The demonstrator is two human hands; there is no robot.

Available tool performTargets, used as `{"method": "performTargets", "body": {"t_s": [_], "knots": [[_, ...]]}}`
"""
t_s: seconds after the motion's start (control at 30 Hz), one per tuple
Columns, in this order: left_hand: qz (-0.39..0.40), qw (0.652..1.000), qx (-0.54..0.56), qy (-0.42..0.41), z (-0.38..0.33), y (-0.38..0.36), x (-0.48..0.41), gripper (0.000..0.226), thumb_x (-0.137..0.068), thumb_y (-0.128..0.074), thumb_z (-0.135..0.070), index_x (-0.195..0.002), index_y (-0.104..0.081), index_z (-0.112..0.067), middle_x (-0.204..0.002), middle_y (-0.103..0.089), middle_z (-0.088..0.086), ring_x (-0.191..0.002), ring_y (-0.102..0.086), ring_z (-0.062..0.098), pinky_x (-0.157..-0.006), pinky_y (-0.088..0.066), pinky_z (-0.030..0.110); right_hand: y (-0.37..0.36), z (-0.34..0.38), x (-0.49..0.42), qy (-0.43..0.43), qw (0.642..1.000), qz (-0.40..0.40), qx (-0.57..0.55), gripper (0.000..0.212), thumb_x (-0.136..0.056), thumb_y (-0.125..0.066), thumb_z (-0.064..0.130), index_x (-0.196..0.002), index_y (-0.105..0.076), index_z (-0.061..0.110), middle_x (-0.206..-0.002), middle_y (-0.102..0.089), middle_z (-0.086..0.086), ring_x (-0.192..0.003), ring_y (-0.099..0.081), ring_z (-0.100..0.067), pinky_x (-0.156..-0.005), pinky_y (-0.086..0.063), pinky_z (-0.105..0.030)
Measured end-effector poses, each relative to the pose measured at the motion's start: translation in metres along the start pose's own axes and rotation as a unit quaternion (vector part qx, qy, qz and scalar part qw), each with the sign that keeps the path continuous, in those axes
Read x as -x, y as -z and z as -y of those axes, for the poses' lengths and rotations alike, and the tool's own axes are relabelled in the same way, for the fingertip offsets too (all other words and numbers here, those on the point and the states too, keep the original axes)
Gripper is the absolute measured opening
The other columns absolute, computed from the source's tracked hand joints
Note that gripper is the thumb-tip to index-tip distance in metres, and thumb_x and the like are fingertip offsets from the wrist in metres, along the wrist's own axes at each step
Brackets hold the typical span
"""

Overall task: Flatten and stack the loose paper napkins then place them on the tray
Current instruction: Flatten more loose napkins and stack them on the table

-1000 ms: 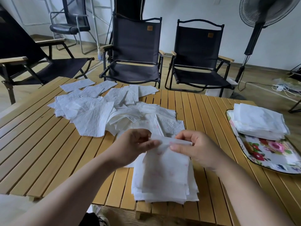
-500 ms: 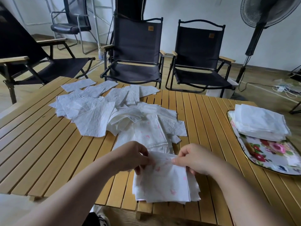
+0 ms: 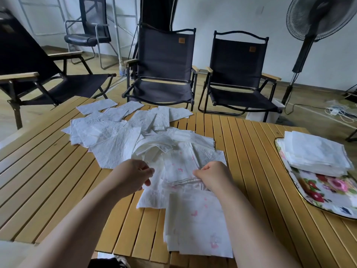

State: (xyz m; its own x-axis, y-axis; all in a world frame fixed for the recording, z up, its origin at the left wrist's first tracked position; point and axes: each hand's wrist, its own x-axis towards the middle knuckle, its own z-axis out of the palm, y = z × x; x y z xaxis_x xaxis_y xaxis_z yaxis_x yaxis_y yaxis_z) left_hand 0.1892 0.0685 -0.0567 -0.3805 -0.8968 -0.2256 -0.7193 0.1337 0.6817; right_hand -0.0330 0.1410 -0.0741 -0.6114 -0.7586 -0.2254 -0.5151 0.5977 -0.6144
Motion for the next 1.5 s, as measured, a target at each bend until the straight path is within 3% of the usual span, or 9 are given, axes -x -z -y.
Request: {"method": "performTargets", "body": {"t_s": [0.27, 0.43, 0.6, 0.73, 0.87, 1.03, 1.17, 1.37, 1.5], "knots": [[0.008, 1.000, 0.009, 0.000, -0.001, 0.004, 0.000, 0.022, -0.098, -0.056, -0.035, -0.089, -0.071, -0.022, -0.079, -0.074, -0.009, -0.072, -0.068, 0.009, -0.057, -0.048, 0.023, 0.000, 0.014, 0.004, 0.066, 0.995, -0.053, -0.057, 0.012, -0.083, -0.066, 0.020, -0.079, -0.064, 0.010, -0.073, -0.063, -0.001, -0.067, -0.054, -0.017, -0.058, -0.041, -0.025], [-0.008, 0.998, 0.012, -0.059, -0.002, 0.000, 0.000, 0.018, -0.096, -0.060, -0.038, -0.108, -0.068, -0.027, -0.102, -0.070, -0.009, -0.091, -0.067, 0.015, -0.082, -0.056, 0.037, 0.020, 0.017, 0.023, 0.208, 0.969, -0.106, -0.081, 0.016, -0.084, -0.070, 0.017, -0.074, -0.058, 0.019, -0.073, -0.064, 0.007, -0.071, -0.059, -0.013, -0.062, -0.046, -0.028], [-0.034, 0.989, 0.061, -0.131, -0.004, -0.002, 0.004, 0.068, -0.082, -0.068, -0.054, -0.142, -0.042, -0.036, -0.129, -0.053, -0.013, -0.111, -0.056, 0.006, -0.083, -0.047, 0.024, 0.043, 0.014, 0.062, 0.331, 0.931, -0.022, -0.153, 0.017, -0.088, -0.075, 0.008, -0.083, -0.071, 0.023, -0.080, -0.071, 0.012, -0.078, -0.067, -0.008, -0.071, -0.054, -0.017], [0.102, 0.954, 0.242, -0.145, -0.016, -0.001, 0.013, 0.087, -0.072, -0.077, -0.062, -0.146, -0.037, -0.042, -0.137, -0.056, -0.018, -0.122, -0.055, 0.002, -0.099, -0.048, 0.032, 0.066, 0.004, 0.087, 0.301, 0.907, 0.087, -0.282, 0.015, -0.082, -0.079, 0.009, -0.080, -0.075, 0.024, -0.083, -0.074, 0.002, -0.082, -0.071, -0.014, -0.075, -0.056, -0.023], [0.259, 0.903, 0.323, -0.114, -0.030, 0.000, 0.023, 0.060, -0.078, -0.075, -0.044, -0.134, -0.057, -0.026, -0.116, -0.073, 0.003, -0.102, -0.067, 0.015, -0.086, -0.049, 0.031, 0.079, -0.011, 0.087, 0.174, 0.876, 0.187, -0.410, 0.010, -0.071, -0.075, 0.014, -0.081, -0.074, 0.017, -0.081, -0.071, -0.008, -0.078, -0.069, -0.021, -0.063, -0.057, -0.026], [0.304, 0.932, 0.182, -0.073, -0.031, -0.019, 0.023, 0.020, -0.091, -0.069, -0.030, -0.108, -0.074, -0.022, -0.093, -0.074, 0.001, -0.074, -0.053, 0.012, -0.069, -0.041, 0.027, 0.081, -0.046, 0.068, 0.029, 0.941, 0.268, -0.206, 0.008, -0.090, -0.071, 0.006, -0.094, -0.065, 0.003, -0.076, -0.071, -0.014, -0.064, -0.066, -0.025, -0.052, -0.051, -0.028], [0.237, 0.962, 0.109, -0.080, -0.031, -0.030, 0.021, 0.017, -0.091, -0.068, -0.037, -0.107, -0.071, -0.032, -0.092, -0.073, -0.008, -0.067, -0.054, 0.004, -0.062, -0.041, 0.018, 0.075, -0.052, 0.062, 0.063, 0.976, 0.202, -0.047, 0.004, -0.092, -0.070, 0.013, -0.094, -0.068, 0.010, -0.071, -0.071, -0.006, -0.060, -0.065, -0.014, -0.051, -0.045, -0.023], [0.177, 0.970, 0.073, -0.151, -0.030, -0.031, 0.017, 0.045, -0.076, -0.069, -0.059, -0.119, -0.062, -0.050, -0.118, -0.059, -0.023, -0.097, -0.060, -0.001, -0.080, -0.047, 0.016, 0.080, -0.030, 0.080, 0.204, 0.956, 0.163, -0.134, 0.007, -0.091, -0.072, 0.019, -0.086, -0.073, 0.024, -0.081, -0.071, 0.000, -0.068, -0.062, -0.014, -0.061, -0.051, -0.020], [0.169, 0.965, 0.019, -0.197, -0.029, -0.033, 0.017, 0.027, -0.079, -0.069, -0.060, -0.101, -0.071, -0.045, -0.114, -0.059, -0.023, -0.096, -0.057, -0.003, -0.081, -0.049, 0.018, 0.082, -0.034, 0.078, 0.174, 0.968, 0.143, -0.109, 0.008, -0.093, -0.070, 0.019, -0.087, -0.071, 0.023, -0.077, -0.071, -0.004, -0.058, -0.060, -0.012, -0.060, -0.050, -0.025]]}}
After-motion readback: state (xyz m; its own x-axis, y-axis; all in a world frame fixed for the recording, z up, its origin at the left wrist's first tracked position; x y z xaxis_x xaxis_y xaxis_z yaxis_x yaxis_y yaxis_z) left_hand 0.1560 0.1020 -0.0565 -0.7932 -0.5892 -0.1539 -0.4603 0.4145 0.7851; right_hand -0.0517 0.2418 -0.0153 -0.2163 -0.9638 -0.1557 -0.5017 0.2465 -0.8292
